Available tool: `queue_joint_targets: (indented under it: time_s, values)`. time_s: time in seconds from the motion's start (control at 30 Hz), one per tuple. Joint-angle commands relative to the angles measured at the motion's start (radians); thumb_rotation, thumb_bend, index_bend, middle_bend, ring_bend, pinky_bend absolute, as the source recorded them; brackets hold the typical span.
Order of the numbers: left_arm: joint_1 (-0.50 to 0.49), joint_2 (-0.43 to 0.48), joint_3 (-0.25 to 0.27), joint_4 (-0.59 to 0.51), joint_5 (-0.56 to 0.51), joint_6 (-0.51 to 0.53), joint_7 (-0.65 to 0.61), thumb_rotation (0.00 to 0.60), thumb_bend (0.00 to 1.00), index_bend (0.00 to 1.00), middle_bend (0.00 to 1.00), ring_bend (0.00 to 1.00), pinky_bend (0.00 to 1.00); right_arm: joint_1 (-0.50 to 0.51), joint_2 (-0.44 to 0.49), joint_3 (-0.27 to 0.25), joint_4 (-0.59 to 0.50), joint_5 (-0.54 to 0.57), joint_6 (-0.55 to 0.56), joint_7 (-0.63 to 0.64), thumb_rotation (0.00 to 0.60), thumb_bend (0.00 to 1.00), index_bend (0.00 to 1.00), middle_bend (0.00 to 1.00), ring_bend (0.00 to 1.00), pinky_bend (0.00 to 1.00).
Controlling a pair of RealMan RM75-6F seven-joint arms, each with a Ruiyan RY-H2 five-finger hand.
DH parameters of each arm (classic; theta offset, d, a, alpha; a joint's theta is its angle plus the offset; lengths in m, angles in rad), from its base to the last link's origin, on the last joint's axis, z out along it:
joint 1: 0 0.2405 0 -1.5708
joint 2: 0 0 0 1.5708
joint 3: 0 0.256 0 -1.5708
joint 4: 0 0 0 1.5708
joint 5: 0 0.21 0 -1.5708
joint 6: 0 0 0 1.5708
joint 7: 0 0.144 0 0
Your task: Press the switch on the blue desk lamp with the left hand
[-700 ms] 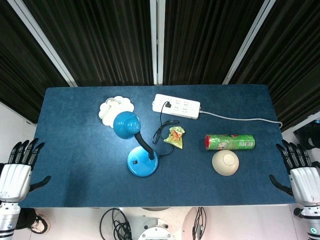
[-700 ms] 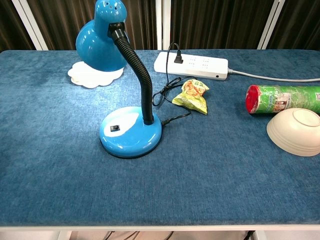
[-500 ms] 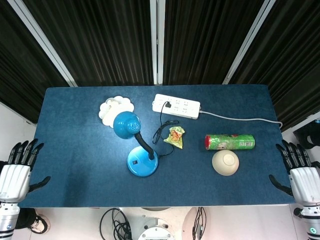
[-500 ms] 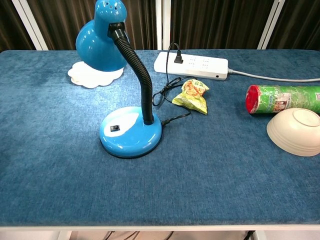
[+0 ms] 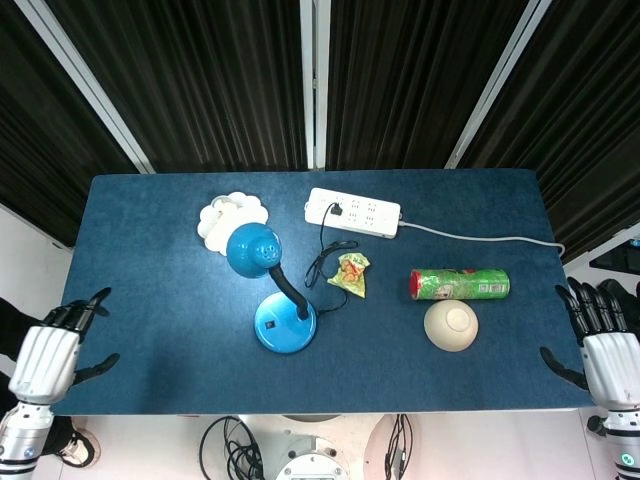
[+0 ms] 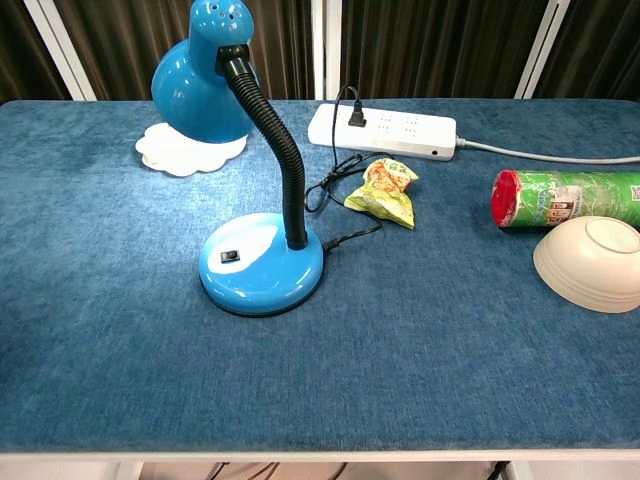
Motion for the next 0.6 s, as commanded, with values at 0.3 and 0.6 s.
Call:
queue_joint_targets:
  time_s: [0.3, 0.6]
  values:
    - [-0.144, -0.125, 0.002, 0.002, 0.094, -0.172, 0.085, 0.6, 0.36, 0.22, 0.75, 0.69, 0.7, -0.004, 0.003, 0.003, -0.002, -0.003, 0.014, 0.01, 0.6, 0.18, 0.0, 0.0, 0.0, 0.0]
    - [-0.23, -0.217, 0.029, 0.009, 0.005, -0.388, 0.144, 0.6, 0.37, 0.21, 0.76, 0.7, 0.7, -0.002, 0.002, 0.004, 0.014, 0.004, 0.006, 0.033, 0.6, 0.18, 0.0, 0.0, 0.0, 0.0]
